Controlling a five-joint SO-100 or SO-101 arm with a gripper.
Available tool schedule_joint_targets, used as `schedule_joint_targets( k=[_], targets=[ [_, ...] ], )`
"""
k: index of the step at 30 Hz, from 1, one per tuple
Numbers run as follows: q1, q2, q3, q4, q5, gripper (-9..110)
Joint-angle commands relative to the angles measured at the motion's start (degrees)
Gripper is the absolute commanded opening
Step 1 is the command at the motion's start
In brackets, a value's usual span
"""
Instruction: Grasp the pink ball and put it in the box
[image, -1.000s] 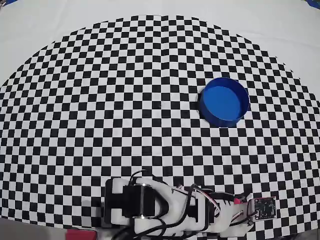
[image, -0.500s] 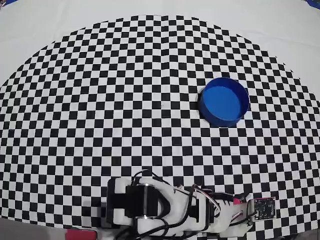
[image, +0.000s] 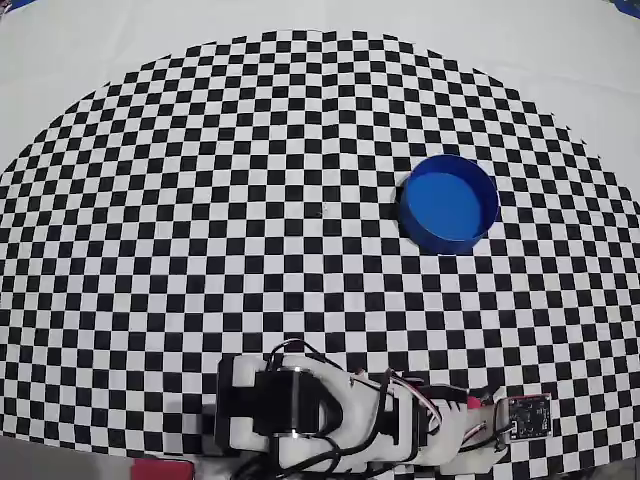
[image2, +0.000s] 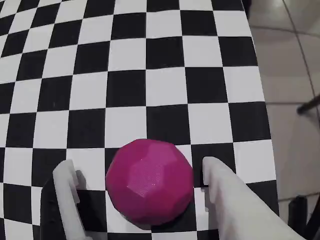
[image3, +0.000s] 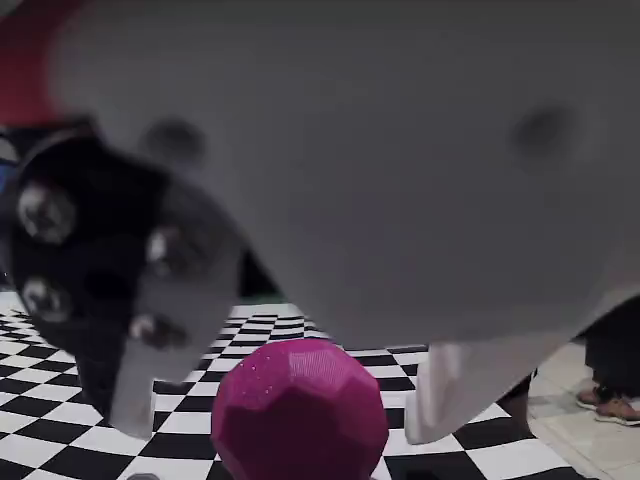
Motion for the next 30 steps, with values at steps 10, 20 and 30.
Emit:
schedule_joint_targets(
  k=[10, 20, 30],
  targets=[
    [0.4, -2.8, -2.6, -0.9, -0.4, 29],
    [0.4, -3.5, -3.3, -0.9, -0.4, 29],
    [0.4, -3.5, -4.0, -0.9, -0.4, 29]
  ],
)
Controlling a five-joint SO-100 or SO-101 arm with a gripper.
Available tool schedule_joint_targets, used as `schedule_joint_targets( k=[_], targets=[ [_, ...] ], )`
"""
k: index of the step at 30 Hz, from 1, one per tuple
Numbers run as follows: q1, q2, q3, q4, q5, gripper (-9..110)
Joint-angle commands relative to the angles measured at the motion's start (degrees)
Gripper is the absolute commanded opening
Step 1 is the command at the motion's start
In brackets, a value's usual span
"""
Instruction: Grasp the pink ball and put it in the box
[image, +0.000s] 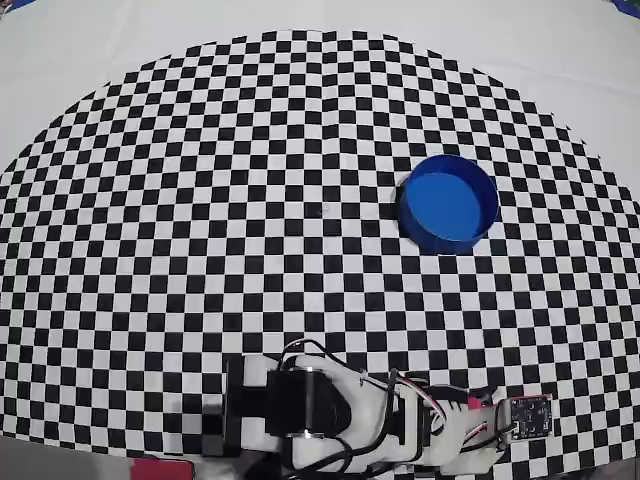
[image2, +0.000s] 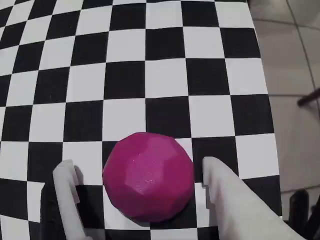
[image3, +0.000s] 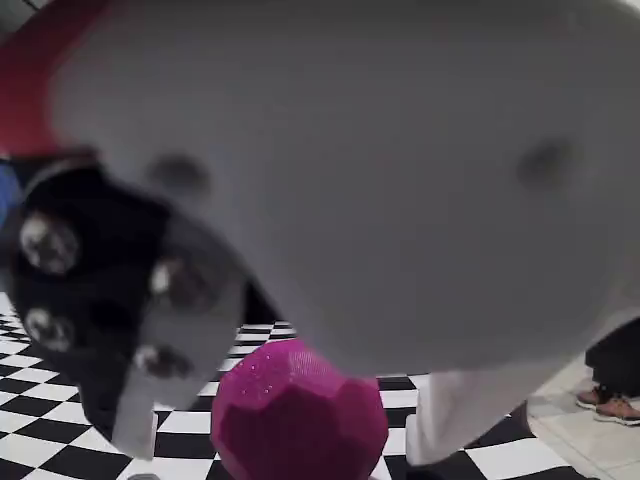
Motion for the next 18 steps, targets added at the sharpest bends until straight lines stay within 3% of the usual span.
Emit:
schedule_joint_targets(
  k=[1, 18],
  targets=[
    [0.4, -0.3, -2.5, -0.7, -0.4, 29],
    [0.4, -0.4, -3.0, -0.7, -0.4, 29]
  ],
)
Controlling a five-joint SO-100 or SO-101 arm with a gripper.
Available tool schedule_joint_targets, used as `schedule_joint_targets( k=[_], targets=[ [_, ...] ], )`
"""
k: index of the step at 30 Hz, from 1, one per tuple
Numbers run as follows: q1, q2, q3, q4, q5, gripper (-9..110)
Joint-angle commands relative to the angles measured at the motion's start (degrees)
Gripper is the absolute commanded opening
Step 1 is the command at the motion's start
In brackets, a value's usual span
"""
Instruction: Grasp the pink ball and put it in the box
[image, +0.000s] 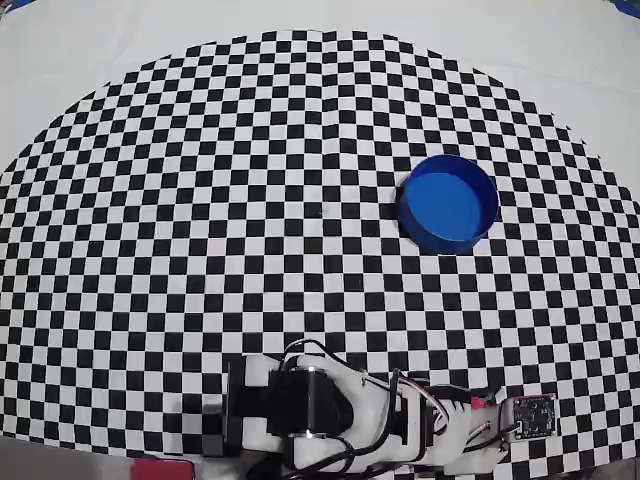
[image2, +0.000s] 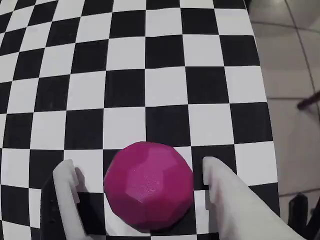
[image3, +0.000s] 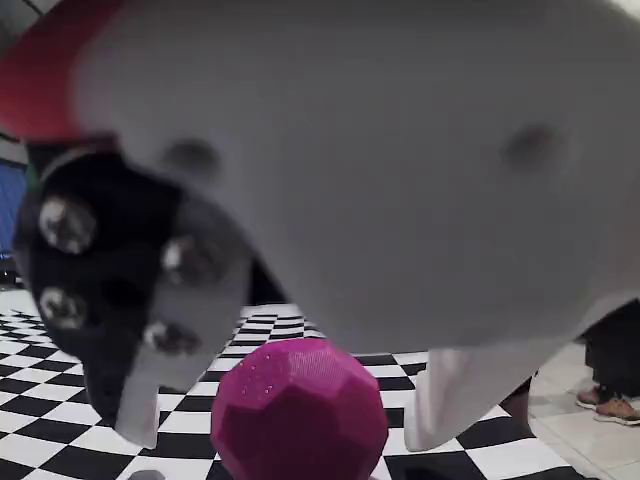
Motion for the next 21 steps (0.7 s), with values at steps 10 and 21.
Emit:
schedule_joint_targets(
  k=[10, 21],
  targets=[
    [0.3, 0.0, -2.1, -0.7, -0.4, 25],
    [0.3, 0.0, -2.0, -0.9, -0.4, 0]
  ],
)
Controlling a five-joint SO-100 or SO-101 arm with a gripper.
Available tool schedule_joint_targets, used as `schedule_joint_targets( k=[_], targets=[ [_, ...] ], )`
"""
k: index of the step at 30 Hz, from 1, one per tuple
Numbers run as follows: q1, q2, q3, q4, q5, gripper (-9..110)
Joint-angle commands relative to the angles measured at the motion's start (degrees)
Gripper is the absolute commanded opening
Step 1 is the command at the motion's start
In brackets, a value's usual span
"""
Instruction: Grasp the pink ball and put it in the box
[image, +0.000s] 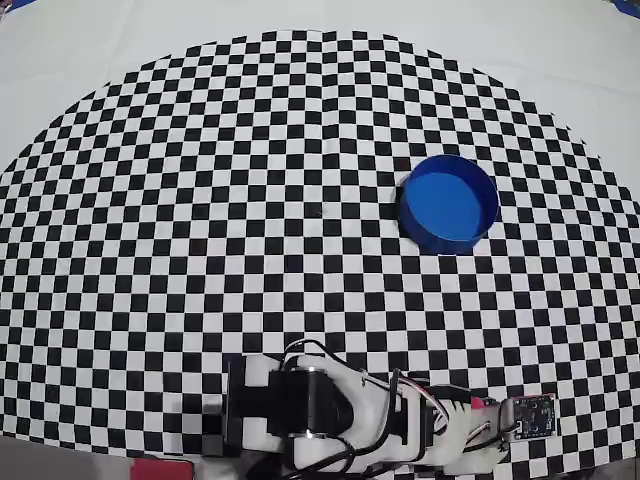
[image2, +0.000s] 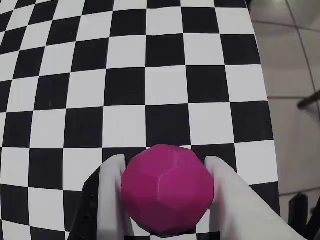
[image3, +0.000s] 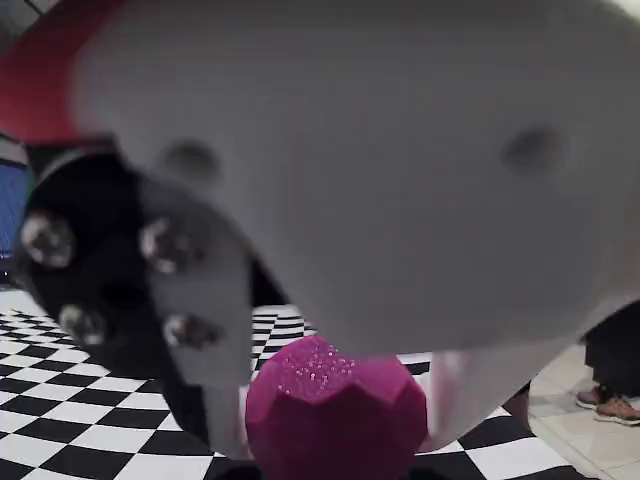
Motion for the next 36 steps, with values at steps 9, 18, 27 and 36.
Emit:
schedule_joint_targets(
  k=[9, 18, 27, 36],
  targets=[
    [0.5, 2.1, -1.6, -1.0, 0.0, 0],
    [0.5, 5.2, -1.4, -1.0, 0.2, 0],
    [0.7, 9.8, -1.2, -0.6, 0.2, 0],
    [0.9, 15.4, -1.2, -0.6, 0.2, 0]
  ],
)
